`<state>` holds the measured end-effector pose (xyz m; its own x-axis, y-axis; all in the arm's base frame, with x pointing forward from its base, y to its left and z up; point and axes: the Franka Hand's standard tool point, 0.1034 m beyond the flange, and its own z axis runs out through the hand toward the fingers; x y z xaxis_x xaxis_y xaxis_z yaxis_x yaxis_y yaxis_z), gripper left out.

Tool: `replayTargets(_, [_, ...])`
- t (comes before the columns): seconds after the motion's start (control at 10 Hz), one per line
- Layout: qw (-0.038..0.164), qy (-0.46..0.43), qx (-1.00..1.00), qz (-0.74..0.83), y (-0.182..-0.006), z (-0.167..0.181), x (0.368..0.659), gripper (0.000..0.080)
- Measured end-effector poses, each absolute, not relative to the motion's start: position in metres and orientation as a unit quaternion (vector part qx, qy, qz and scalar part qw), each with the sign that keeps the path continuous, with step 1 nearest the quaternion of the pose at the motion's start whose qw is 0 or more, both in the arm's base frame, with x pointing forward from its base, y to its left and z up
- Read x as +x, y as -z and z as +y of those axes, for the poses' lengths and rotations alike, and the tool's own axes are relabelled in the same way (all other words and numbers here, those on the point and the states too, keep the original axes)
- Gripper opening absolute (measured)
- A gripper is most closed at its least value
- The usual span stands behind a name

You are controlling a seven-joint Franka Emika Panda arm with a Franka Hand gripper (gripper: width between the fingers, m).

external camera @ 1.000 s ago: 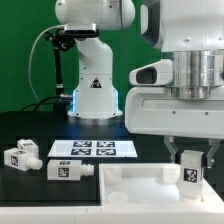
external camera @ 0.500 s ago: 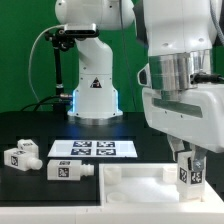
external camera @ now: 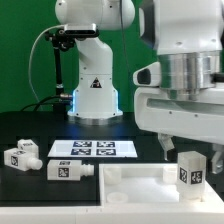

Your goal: Assemble one leg

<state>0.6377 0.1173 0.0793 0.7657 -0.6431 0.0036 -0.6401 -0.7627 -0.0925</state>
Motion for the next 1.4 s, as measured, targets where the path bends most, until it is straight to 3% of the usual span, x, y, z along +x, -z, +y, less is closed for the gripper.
replayTargets(0.3, [0.041,0.023,-0.971,0.235,-0.0785,0.1168,0.6373,0.0648])
replayTargets(0.4, [0.036,0.025,-0.982,0.185,-0.0791,0.1163,0.6380,0.0649])
replayTargets(0.5, [0.011,0.036,-0.999,0.022,-0.0828,0.1164,0.6426,0.0649])
replayTargets(0.7, [0.010,0.037,-0.999,0.000,-0.0824,0.1191,0.6438,0.0649])
replayTargets(0.9, [0.010,0.037,-0.999,0.003,-0.0824,0.1190,0.6438,0.0385])
replayTargets(1.0, [0.013,0.036,-0.997,0.067,-0.0822,0.1176,0.6438,0.0292])
replayTargets(1.4, [0.020,0.031,-0.956,0.292,-0.0819,0.1125,0.6440,0.0293])
